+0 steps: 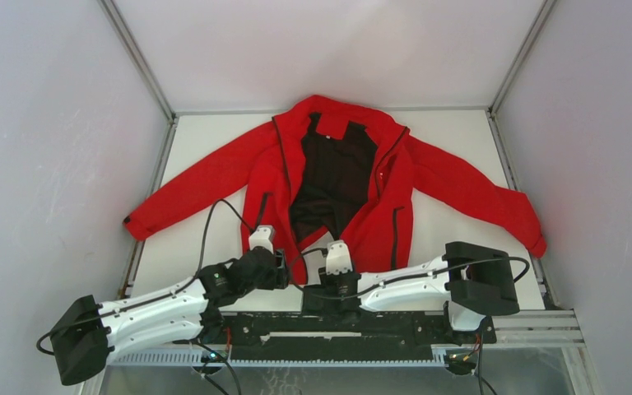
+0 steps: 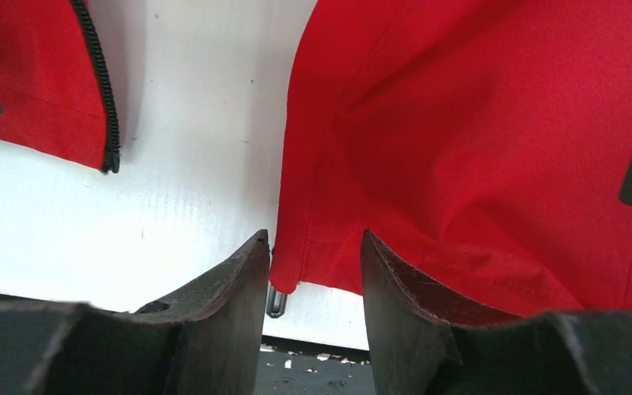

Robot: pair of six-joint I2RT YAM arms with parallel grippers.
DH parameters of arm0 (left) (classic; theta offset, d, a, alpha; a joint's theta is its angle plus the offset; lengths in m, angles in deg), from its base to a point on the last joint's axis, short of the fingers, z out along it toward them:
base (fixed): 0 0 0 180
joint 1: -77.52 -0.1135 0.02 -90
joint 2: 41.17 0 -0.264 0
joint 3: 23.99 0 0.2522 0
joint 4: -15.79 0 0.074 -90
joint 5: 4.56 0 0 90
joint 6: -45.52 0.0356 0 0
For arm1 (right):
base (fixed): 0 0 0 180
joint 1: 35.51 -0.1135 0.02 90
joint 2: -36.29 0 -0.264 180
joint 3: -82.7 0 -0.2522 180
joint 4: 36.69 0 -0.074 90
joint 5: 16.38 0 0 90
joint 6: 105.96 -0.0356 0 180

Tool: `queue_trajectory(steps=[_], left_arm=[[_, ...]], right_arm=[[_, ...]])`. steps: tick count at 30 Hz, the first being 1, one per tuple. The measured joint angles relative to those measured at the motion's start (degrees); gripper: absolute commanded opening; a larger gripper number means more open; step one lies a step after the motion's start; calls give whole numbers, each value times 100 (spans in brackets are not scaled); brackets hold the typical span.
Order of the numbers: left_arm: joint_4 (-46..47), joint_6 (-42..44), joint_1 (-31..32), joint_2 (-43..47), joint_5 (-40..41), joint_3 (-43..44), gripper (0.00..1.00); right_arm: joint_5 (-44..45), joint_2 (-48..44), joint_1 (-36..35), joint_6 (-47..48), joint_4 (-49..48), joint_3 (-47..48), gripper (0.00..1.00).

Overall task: Zip up the jacket
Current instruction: Pick up the jacket from the center of the board.

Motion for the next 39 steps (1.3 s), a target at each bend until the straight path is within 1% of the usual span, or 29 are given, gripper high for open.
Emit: queue_trajectory(steps=[10,16,24,28,33,39], left_arm=[[0,0,-2,7,0,0,60],[2,0,-2,7,0,0,60],[2,0,-2,7,0,0,61],[2,0,-2,7,0,0,61],[2,0,-2,7,0,0,61],[2,0,-2,7,0,0,61]], right_arm=[[162,2,-116,-581,531,0,55],[243,0,-179,-844,658,0,55],[243,-48,-184,-1014,669,-122,55],[229,-55,-184,-1049,632,-249,57],[170,-55,-186,-1056,457,-350,59],[129,-66,-184,-1040,299,-420,59]])
